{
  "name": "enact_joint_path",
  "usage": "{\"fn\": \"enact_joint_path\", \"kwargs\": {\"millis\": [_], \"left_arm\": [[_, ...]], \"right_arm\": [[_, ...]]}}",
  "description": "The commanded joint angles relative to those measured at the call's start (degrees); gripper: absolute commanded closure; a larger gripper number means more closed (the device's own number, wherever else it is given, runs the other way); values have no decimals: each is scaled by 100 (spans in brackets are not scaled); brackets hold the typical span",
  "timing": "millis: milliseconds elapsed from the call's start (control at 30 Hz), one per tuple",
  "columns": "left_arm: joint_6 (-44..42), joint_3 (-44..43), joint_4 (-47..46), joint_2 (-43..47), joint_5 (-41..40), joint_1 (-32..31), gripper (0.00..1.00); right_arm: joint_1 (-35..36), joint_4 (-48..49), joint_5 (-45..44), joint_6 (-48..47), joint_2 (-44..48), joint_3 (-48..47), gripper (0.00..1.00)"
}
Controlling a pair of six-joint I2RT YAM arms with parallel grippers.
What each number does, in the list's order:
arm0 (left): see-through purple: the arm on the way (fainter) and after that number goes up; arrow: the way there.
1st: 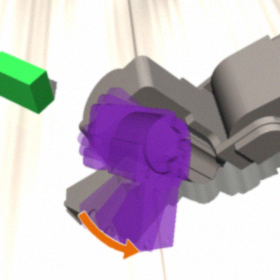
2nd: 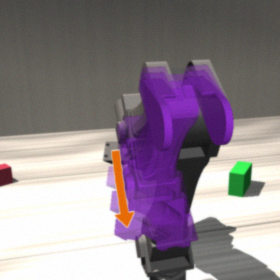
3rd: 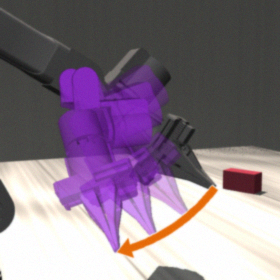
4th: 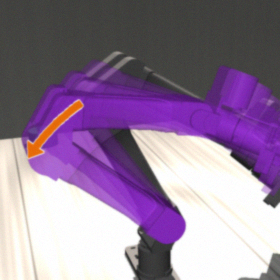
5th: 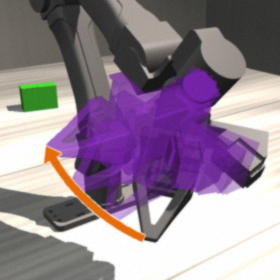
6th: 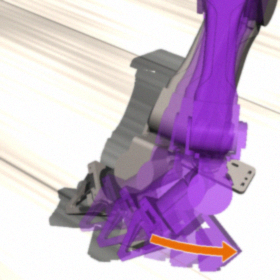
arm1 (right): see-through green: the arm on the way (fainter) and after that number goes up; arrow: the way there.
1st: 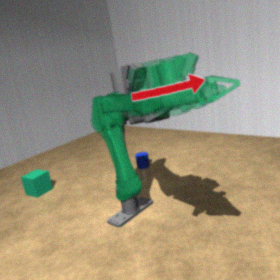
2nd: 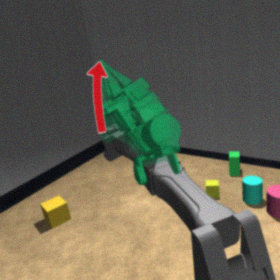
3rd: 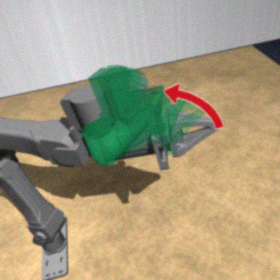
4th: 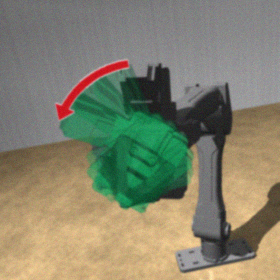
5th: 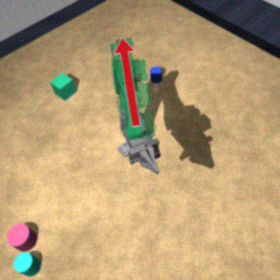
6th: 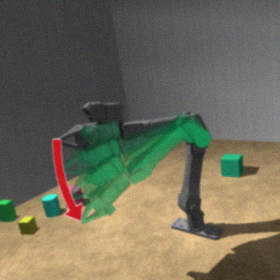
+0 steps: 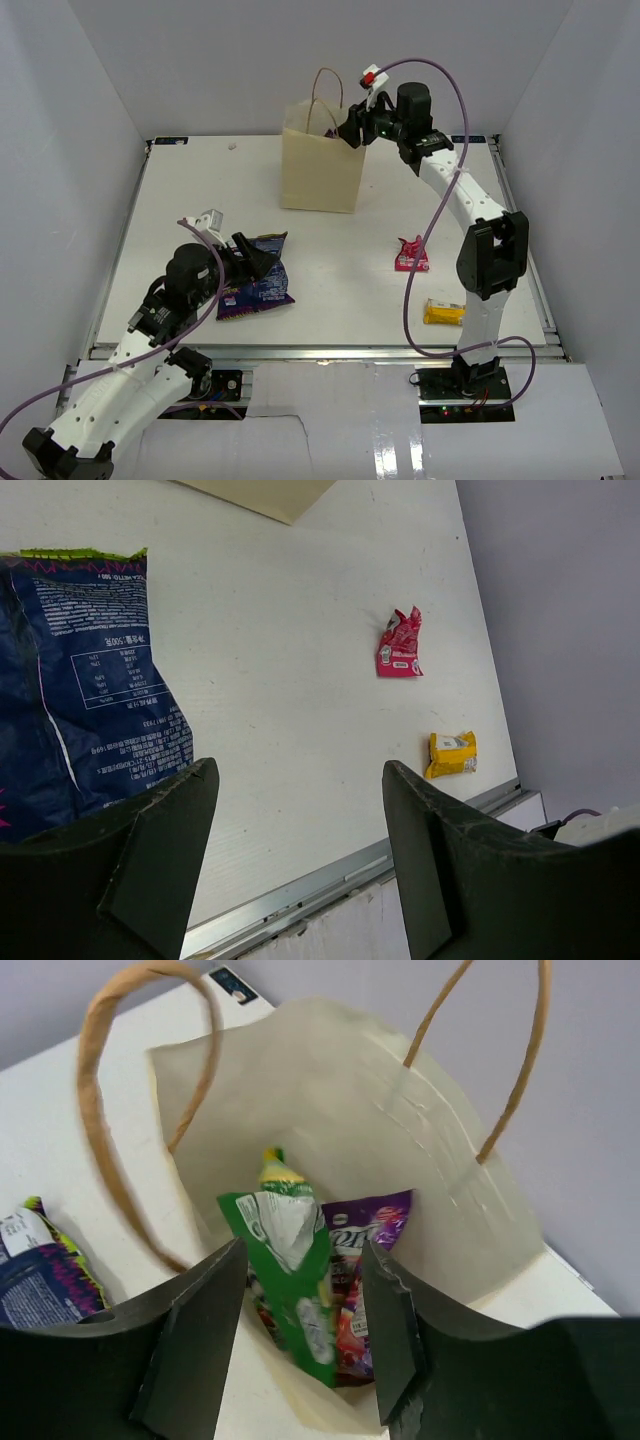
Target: Place the snacks into the paper bag
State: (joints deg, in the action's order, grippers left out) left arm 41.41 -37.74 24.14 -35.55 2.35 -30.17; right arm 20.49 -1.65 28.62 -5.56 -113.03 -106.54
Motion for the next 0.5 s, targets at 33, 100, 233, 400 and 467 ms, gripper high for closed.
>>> {"fn": "enact_joint_path", "kwargs": {"millis": [33,100,233,400,467], "left_arm": [[-10,21,-138,153,29,-24,22],[8,47,-129,206,11,-24,22],[-1,56,-111,285,2,-24,22],[8,135,-94,408,-24,-24,22],[78,240,-94,478,-50,-24,21]], "right_arm": [[-27,165,266,-59,703,-174,38],[-115,165,389,72,800,-218,37],[-449,-316,750,178,1238,-201,34],[-880,-1468,383,-295,1951,631,23],[-1037,-2064,154,-586,2381,1177,16]]}}
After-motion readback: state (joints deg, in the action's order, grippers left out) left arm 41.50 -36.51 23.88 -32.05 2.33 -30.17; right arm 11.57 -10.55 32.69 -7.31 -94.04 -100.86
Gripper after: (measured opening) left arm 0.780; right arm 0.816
